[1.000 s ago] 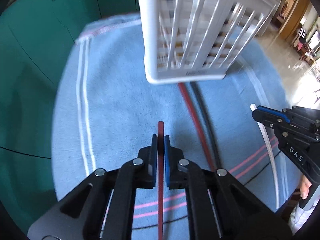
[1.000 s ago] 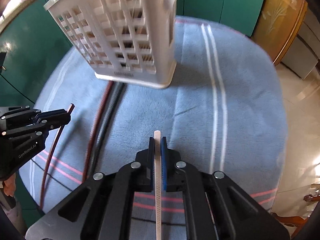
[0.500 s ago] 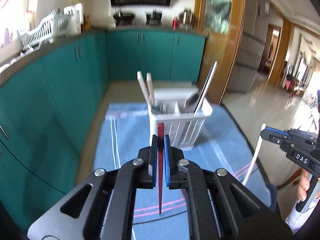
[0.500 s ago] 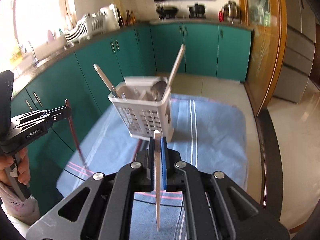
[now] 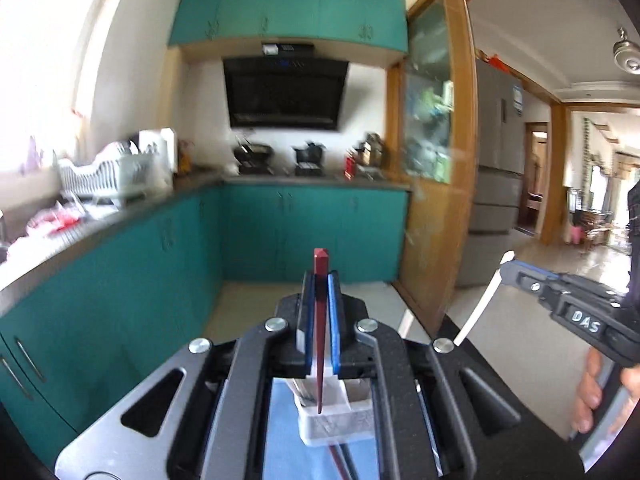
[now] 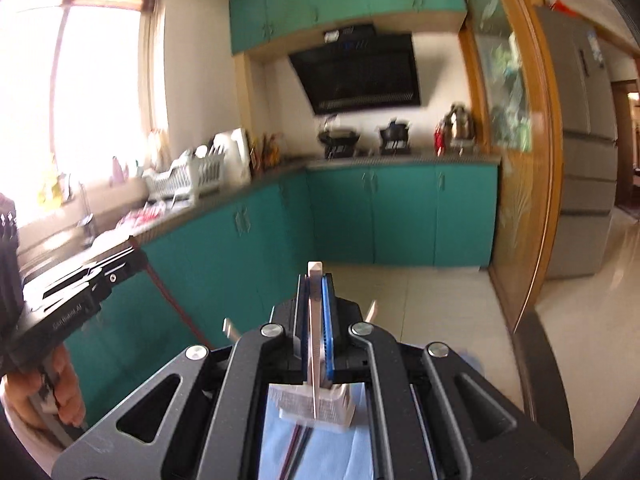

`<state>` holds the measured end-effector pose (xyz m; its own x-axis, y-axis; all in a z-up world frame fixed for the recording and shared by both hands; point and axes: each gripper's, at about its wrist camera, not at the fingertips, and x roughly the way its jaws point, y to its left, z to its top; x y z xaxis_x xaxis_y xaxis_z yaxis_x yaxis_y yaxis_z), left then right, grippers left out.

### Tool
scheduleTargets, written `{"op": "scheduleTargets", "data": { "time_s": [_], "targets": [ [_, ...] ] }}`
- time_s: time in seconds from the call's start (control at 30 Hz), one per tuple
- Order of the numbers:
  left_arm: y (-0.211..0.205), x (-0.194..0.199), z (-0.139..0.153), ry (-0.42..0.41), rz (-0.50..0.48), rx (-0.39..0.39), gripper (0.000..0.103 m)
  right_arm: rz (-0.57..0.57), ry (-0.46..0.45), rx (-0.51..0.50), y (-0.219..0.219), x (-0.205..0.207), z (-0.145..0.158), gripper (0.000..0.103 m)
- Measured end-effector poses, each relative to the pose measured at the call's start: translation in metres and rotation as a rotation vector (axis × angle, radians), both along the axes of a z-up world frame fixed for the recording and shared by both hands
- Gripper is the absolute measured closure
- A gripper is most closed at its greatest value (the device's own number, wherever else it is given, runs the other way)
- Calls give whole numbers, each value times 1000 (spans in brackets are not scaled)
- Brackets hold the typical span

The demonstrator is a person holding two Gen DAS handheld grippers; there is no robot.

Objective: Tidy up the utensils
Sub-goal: 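Lower both chopsticks into the caddy and open both tools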

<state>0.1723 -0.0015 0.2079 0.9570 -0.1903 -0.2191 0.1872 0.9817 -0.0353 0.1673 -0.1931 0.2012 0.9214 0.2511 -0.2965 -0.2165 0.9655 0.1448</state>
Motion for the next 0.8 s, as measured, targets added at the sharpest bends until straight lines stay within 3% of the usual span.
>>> {"op": "scheduleTargets", "data": {
  "time_s": [0.17,0.43,0.7,0.73,0.8],
  "targets": [
    [-5,33,-6,-15,-9,-68,97,-24,-41,-9,14,32,6,96],
    [-4,78,-73,92,64,-39,97,-54,63,-50,32,76,-62,96],
    [1,84,-102,143,68,-12,96,-56,139,-28,31,85,-95,96],
    [2,83,-104,148,73,-15,94,-59,149,-25,30,85,-98,96],
    [4,80,-105,155,82,-33,77,-67,162,-23,27,83,-101,89]
  ]
}}
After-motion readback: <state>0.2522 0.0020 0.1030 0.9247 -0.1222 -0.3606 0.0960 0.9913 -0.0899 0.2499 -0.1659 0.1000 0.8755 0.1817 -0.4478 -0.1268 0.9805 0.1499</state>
